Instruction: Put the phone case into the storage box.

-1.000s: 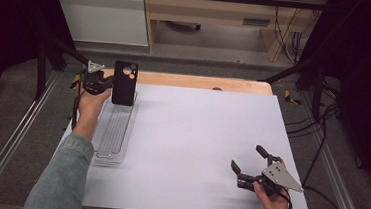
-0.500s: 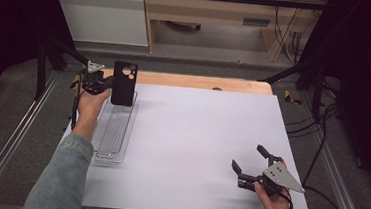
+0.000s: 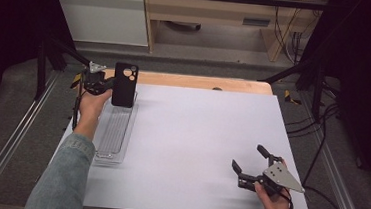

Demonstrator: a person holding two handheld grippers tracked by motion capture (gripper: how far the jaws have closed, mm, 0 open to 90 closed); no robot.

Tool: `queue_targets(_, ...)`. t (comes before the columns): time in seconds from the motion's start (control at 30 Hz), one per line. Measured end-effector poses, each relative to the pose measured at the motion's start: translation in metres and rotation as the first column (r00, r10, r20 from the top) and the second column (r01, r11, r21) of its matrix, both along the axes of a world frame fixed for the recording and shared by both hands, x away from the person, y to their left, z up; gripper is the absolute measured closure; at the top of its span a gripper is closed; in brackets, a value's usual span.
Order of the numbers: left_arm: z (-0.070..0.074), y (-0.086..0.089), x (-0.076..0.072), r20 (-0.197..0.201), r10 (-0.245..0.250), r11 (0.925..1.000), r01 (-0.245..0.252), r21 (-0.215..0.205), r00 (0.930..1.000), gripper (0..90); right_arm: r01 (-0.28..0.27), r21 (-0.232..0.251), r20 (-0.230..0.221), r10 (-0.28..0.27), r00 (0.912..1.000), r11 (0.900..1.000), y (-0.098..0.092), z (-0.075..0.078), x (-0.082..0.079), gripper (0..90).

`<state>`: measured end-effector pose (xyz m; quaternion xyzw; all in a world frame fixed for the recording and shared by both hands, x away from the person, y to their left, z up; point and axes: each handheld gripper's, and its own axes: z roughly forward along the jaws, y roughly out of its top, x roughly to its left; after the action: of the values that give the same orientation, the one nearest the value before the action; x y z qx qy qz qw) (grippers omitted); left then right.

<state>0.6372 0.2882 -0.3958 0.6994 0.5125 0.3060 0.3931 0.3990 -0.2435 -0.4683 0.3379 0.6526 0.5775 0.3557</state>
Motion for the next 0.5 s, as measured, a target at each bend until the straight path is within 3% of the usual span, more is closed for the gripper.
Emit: queue_targets(0.5,-0.0041,-0.0016,0.0018,-0.022,0.005,0.9999,-0.004,0.015,0.9998,86.1,-0.003,0.001,-0.005,0.003,1.0,1.0,0.0001,-0.0006,0.0003,3.9)
